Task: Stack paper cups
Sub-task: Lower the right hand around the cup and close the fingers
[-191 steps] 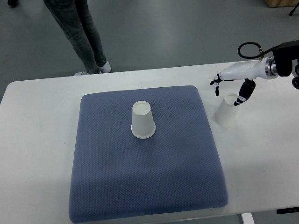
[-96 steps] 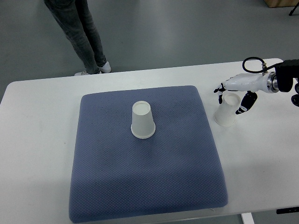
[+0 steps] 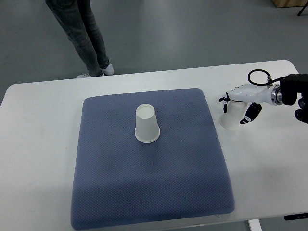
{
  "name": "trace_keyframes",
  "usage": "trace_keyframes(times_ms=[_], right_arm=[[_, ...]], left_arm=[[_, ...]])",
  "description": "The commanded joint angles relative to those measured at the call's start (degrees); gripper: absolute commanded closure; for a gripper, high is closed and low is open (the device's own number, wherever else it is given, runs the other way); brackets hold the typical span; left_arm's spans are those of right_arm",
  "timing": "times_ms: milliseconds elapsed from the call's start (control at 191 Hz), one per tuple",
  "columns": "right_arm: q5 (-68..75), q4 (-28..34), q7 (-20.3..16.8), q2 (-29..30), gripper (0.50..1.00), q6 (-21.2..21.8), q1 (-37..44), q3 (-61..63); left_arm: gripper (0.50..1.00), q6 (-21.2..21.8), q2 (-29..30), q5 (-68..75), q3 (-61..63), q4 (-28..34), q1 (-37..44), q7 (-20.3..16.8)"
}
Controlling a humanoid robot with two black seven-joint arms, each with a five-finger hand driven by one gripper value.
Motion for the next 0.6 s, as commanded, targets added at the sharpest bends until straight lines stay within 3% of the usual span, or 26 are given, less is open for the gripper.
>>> trace_keyframes(times_ms=[0,136,256,419,597], right_arm=[[0.0,-1.1,0.0,0.4,0.601,-0.6,-0.6,0.0],[0.0,-2.4,0.1,1.5,0.605,-0.9,-1.0,0.2],[0.0,-3.4,0.1,2.0,0.638,-0.9,-1.3,0.2],[-0.1,-3.7,0.1,2.5,0.777,-0.8,-1.7,0.0],[-0.1,-4.4,0.2,3.2,0.895,-0.6,-1.7,-0.1]], left_arm=[[0.500,0.0,0.0,0.0,0.0,0.0,0.0,0.0],[0.500,0.0,0.0,0.0,0.1,0.0,0.0,0.0],[0.500,0.0,0.0,0.0,0.0,0.0,0.0,0.0],[0.500,0.0,0.0,0.0,0.0,0.0,0.0,0.0],[0.500,0.0,0.0,0.0,0.0,0.0,0.0,0.0]])
